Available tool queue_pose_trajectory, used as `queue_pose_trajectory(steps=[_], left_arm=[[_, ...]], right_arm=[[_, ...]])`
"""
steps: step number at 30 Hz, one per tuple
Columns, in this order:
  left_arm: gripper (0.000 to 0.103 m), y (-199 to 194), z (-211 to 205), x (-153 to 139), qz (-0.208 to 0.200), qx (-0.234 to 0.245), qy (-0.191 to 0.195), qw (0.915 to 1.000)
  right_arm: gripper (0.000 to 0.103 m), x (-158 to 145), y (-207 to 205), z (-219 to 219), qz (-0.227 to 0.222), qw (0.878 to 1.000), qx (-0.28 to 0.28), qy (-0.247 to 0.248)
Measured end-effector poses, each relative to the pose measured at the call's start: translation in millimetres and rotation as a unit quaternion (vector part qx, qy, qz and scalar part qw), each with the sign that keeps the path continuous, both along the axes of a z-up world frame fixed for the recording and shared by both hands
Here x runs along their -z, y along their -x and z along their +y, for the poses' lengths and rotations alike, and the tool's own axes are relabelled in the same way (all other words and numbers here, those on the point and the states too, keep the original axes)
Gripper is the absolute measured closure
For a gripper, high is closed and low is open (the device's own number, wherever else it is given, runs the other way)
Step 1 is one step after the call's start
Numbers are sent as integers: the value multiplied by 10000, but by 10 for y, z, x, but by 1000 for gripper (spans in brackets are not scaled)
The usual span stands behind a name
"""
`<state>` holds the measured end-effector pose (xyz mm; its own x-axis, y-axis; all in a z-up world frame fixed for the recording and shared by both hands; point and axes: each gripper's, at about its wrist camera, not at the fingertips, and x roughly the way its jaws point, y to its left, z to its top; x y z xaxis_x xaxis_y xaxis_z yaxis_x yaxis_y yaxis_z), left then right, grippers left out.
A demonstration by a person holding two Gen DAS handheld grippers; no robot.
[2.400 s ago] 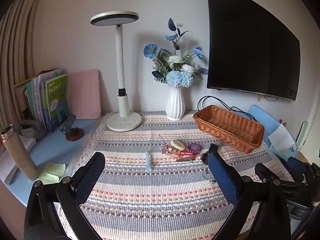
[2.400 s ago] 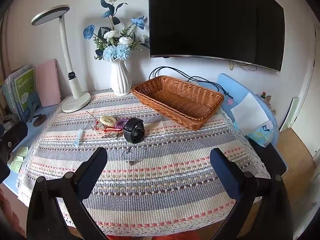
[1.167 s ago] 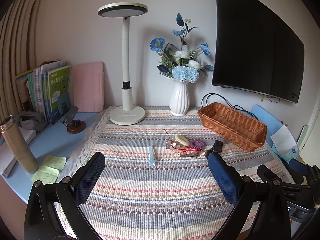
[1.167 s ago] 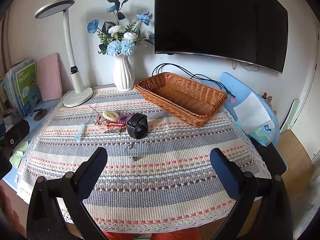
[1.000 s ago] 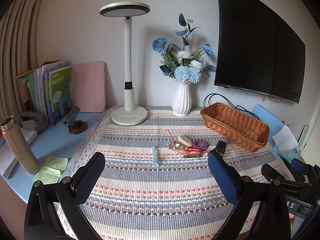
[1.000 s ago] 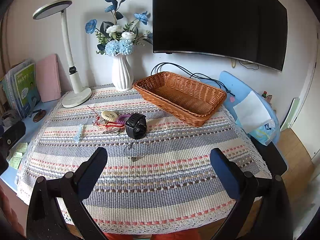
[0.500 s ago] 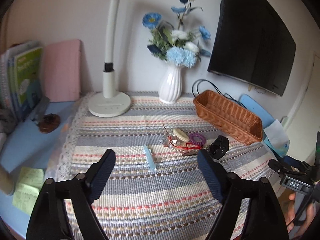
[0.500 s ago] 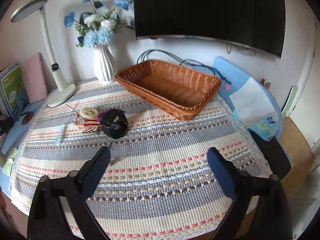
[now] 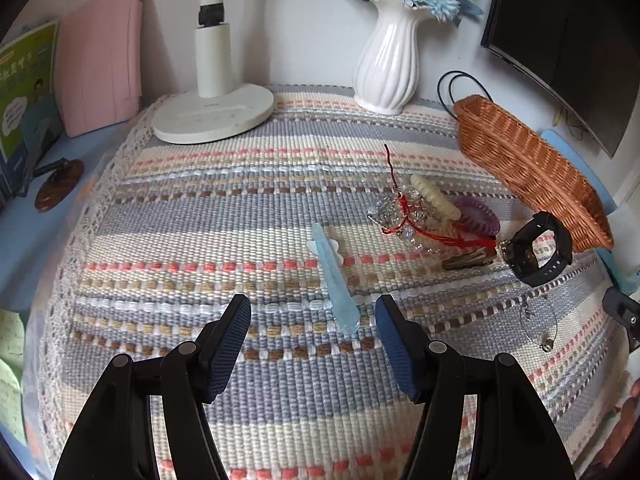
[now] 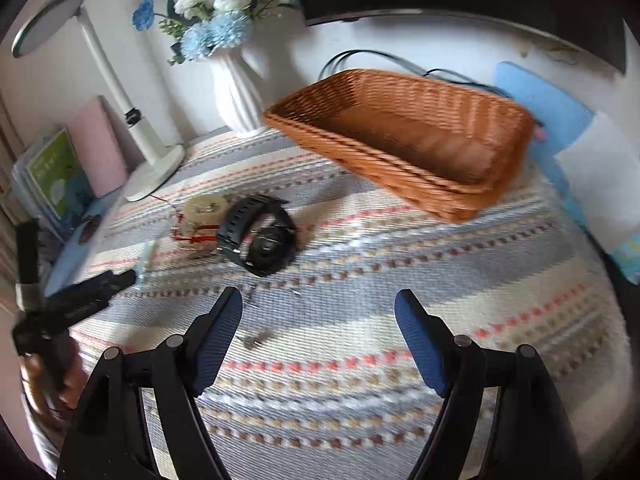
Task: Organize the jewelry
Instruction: 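Grasp the light blue hair clip with the left tool while the right tool grasps the black watch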
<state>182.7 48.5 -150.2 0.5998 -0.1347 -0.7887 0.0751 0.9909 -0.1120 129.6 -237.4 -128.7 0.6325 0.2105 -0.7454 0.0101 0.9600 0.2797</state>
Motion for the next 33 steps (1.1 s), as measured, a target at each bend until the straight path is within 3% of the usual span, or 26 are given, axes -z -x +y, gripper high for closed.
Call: queue_pose_trajectory(steps=[8,10,12,13,14,16,19,22,24,28,33], left_arm=[[37,-79,-143,69,-29,159,-264,9995],[47,-107,-173,83,15,181,-320,9993],[69,-131,-208,85,-31,169,-415,9990],[75,-129,-226,85,-49,185,-425,9989],[88,-128,-242,80,-75,219,-412,9989],[90,-124,-269,73,-99,243,-408,9988],[90,-114,-245,59,-140,262,-384,9988],[90,-123,-261,57,-140,291,-378,9988],[90,-113,-259,58,-142,302,-376,9987],[90,-24,-163,53,-153,336,-333,9988],[90,13,-126,51,-161,346,-290,9988]], right_arm=[[21,110,-494,491,47,9994,5,351],[23,139,-569,550,35,9988,21,480],[41,156,-580,517,78,9978,98,648],[54,156,-567,466,94,9983,74,575],[66,156,-545,401,104,9987,109,497],[77,151,-466,250,140,9983,264,507],[85,206,-327,-57,307,9981,465,278],[85,282,-228,-325,478,9971,587,-17],[84,307,-225,-392,575,9961,630,208],[74,274,-208,-385,516,9979,262,287],[73,197,-128,-300,417,9989,-126,155]])
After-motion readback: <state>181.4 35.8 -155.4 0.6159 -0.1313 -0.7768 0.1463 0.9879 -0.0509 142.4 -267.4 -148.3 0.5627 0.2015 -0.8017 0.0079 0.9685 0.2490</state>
